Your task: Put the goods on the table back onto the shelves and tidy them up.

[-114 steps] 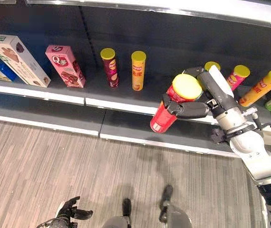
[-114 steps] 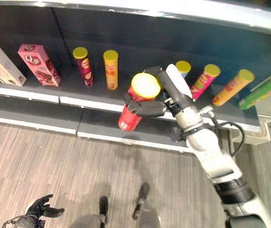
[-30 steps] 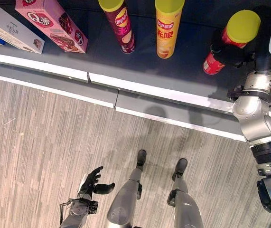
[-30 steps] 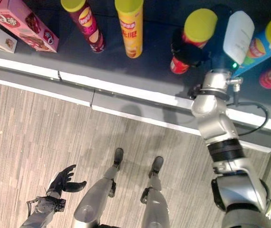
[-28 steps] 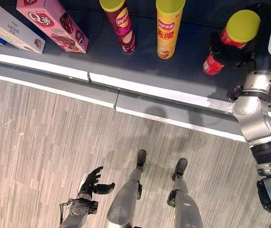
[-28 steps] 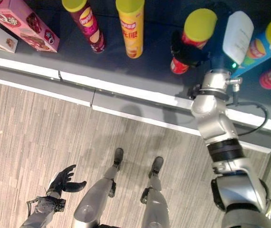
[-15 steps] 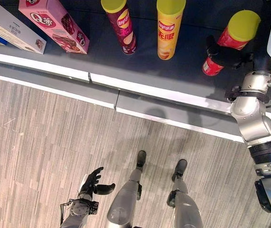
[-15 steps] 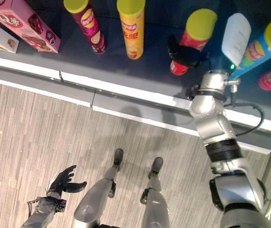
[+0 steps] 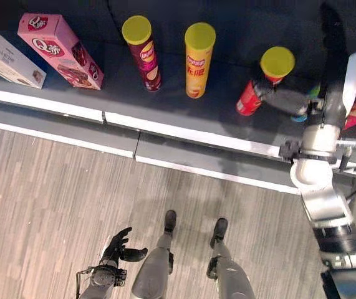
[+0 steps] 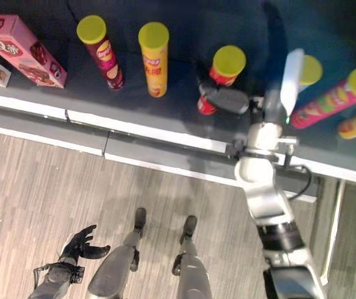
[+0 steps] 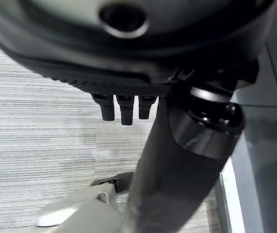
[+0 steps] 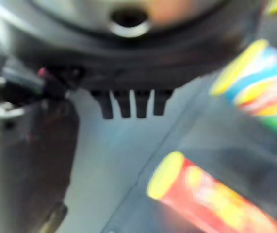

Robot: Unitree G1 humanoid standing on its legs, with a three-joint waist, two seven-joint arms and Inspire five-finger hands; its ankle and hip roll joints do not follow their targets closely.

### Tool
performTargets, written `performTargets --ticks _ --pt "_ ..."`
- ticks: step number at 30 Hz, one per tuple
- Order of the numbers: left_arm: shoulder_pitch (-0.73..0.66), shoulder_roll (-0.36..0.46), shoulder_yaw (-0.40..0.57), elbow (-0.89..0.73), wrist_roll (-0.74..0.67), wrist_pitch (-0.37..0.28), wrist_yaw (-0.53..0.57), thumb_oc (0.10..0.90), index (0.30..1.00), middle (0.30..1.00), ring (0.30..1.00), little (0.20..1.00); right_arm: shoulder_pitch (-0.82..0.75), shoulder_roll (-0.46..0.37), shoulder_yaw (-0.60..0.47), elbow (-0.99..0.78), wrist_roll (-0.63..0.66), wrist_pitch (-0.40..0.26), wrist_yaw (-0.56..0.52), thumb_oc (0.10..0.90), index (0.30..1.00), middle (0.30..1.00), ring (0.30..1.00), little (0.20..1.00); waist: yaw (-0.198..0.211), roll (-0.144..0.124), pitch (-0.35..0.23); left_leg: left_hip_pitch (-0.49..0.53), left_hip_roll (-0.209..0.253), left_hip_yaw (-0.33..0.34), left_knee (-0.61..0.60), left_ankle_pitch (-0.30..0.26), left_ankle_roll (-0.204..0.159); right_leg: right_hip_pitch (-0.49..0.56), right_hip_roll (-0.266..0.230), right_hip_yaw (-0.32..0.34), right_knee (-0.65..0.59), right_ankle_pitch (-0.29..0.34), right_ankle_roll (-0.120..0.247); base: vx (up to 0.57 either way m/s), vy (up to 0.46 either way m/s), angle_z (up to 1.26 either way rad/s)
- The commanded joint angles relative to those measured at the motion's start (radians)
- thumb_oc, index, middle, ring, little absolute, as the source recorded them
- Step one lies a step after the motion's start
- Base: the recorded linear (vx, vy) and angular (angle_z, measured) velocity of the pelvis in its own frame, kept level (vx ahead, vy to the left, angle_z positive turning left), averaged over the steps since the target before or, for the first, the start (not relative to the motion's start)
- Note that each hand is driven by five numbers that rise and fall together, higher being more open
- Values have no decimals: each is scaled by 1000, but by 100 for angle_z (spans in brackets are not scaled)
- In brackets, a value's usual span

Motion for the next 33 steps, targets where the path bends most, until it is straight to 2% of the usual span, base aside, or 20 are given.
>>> performTargets --ticks 1,4,5,6,9,11,12,14,17,18,20,21,22,23,24,26,27,28,30,33 --pt "46 30 23 43 31 -2 7 800 900 900 900 900 -43 -14 -100 -47 89 -126 27 800 900 900 900 900 -30 15 -78 17 39 11 8 -106 -30 59 -108 -37 16 4 158 -14 159 -60" --pt "47 36 68 69 26 2 9 800 900 900 900 900 38 44 -113 -65 141 -138 67 800 900 900 900 900 -47 -7 -85 57 64 95 8 -117 -33 46 -111 -62 16 59 167 -21 71 -102" --pt "51 38 78 74 30 3 3 800 900 900 900 900 64 56 -116 -67 157 -142 81 800 900 900 900 900 -50 -10 -86 78 83 125 8 -125 -39 49 -115 -95 18 67 170 -30 -32 -171" --pt "61 44 98 87 39 11 2 800 900 900 900 900 99 83 -127 -70 203 -149 99 800 900 900 900 900 -49 -11 -95 107 121 184 8 -128 -48 66 -144 -181 19 69 171 -34 -60 -166" --pt "58 45 132 128 33 17 0 800 900 900 900 900 151 100 -163 -73 251 -156 118 800 900 900 900 900 -55 -12 -116 141 161 257 8 -122 -61 94 -191 -250 44 79 172 -15 -136 -165" --pt "77 26 159 158 21 13 -9 800 900 900 900 900 160 86 -197 -76 244 -158 104 800 900 900 900 900 -30 -22 -160 188 197 333 17 -131 -88 133 -234 -359 50 103 184 89 -276 -156" --pt "82 24 158 156 20 14 -12 800 900 900 900 900 171 82 -211 -87 241 -154 102 800 900 900 900 900 -24 -24 -170 201 204 348 18 -135 -97 149 -231 -376 42 83 184 95 -303 -122" --pt "82 17 165 164 22 12 -18 800 900 900 900 900 192 58 -271 -116 237 -162 89 800 900 900 900 900 -41 -33 -196 219 252 375 42 -115 -130 164 -192 -366 20 17 175 181 -426 -90" --pt "83 7 163 141 -6 3 -27 800 900 900 900 900 217 12 -329 -134 237 -169 78 800 900 900 900 900 -81 -14 -212 241 326 379 74 -87 -163 168 -121 -325 38 -54 138 146 -362 -36" --pt "83 5 161 140 -6 3 -27 800 900 900 900 900 218 10 -330 -133 238 -170 78 800 900 900 900 900 -80 -10 -212 240 332 378 75 -86 -166 168 -116 -326 40 -58 134 110 -368 -21" --pt "75 -3 148 115 -5 -1 -32 800 900 900 900 900 225 -29 -363 -142 228 -177 62 800 900 900 900 900 -110 9 -222 231 403 382 159 -3 -194 197 -41 -301 26 -113 91 105 -358 -25" --pt "75 -4 147 115 -5 -1 -31 800 900 900 900 900 226 -31 -364 -142 228 -177 61 800 900 900 900 900 -109 13 -221 229 410 380 162 0 -200 199 -34 -302 23 -115 87 154 -428 -45" --pt "75 -5 150 85 -27 -11 -28 800 900 900 900 900 215 -64 -367 -139 239 -181 58 800 900 900 900 900 -111 18 -216 208 428 336 277 52 -190 224 16 -276 12 -152 44 134 -362 -42" --pt "79 -6 148 72 -37 -14 -31 800 900 900 900 900 197 -78 -349 -131 243 -180 62 800 900 900 900 900 -98 16 -211 188 396 274 312 24 -166 225 26 -255 10 -164 35 92 -401 -80" --pt "84 -12 151 63 -47 -17 -37 800 900 900 900 900 179 -99 -330 -121 243 -178 71 800 900 900 900 900 -77 2 -198 131 324 198 338 -21 -120 220 24 -232 9 -156 21 18 -155 -89" --pt "95 -23 154 70 -55 -18 -40 800 900 900 900 900 152 -122 -320 -107 240 -176 81 800 900 900 900 900 -57 -14 -196 92 236 120 333 -126 -88 238 32 -196 9 -163 24 101 -132 -109" --pt "100 -26 148 74 -51 -18 -44 800 900 900 900 900 143 -126 -317 -101 253 -177 88 800 900 900 900 900 -48 -15 -193 83 214 105 321 -148 -81 244 32 -182 9 -165 26 141 -81 -87" --pt "102 -26 140 76 -42 -18 -50 800 900 900 900 900 136 -131 -318 -92 264 -180 94 800 900 900 900 900 -40 -14 -196 69 186 90 291 -139 -76 243 33 -172 7 -162 27 174 -34 -93" --pt "102 -29 117 113 -15 -16 -62 800 900 900 900 900 112 -150 -296 -41 286 -179 99 800 900 900 900 900 0 4 -189 -35 41 31 204 -66 -65 267 77 -126 6 -166 25 179 -32 -46" --pt "109 -33 118 126 -14 -11 -67 800 900 900 900 900 90 -155 -276 -36 295 -178 108 800 900 900 900 900 24 27 -193 -41 6 33 149 -41 -56 278 109 -95 7 -181 22 138 19 -55"
